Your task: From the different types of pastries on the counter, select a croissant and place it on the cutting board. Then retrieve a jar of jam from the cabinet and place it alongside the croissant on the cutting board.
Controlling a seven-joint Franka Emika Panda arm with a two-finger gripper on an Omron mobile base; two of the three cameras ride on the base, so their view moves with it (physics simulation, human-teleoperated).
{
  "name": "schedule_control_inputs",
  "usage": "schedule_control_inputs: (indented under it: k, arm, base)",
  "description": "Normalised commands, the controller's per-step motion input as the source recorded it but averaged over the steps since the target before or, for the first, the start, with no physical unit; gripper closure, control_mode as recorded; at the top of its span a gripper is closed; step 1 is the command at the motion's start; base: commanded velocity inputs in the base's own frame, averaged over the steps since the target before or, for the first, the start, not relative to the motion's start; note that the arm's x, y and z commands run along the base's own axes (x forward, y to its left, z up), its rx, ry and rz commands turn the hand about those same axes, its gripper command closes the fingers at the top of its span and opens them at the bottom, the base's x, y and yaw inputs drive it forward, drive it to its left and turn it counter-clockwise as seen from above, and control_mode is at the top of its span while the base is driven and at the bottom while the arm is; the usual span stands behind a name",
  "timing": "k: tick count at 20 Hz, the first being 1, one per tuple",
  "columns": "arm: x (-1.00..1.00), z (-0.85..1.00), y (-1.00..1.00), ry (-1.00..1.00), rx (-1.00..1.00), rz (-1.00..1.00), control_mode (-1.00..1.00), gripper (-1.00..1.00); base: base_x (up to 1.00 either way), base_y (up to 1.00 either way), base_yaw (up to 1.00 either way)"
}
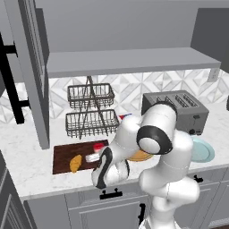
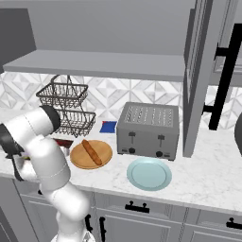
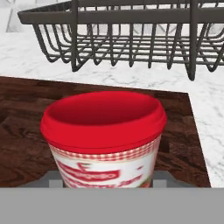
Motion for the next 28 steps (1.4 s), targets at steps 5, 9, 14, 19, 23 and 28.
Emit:
schedule_control_inputs:
  k: [5, 9, 14, 19, 23, 28]
  arm:
    - [-0.86, -0.65, -0.3, -0.06, 0.0, 0.12, -1.0, -1.0]
    - [-0.84, -0.1, -0.49, -0.12, 0.0, 0.15, -1.0, -1.0]
    - [0.29, 0.69, -0.67, -0.06, 0.01, 0.05, -1.0, -1.0]
    - [0.51, 0.89, -0.57, 0.0, 0.02, 0.0, -1.0, -1.0]
    - [-0.41, 0.97, -0.52, -0.03, 0.04, 0.0, -1.0, -1.0]
    - [-0.91, 1.0, -0.03, -0.22, 0.04, 0.06, -1.0, -1.0]
  base:
    - [0.0, 0.0, 0.0]
    - [0.0, 0.0, 0.0]
    - [0.0, 0.0, 0.0]
    - [0.0, 0.0, 0.0]
    - [0.0, 0.0, 0.0]
    - [0.0, 0.0, 0.0]
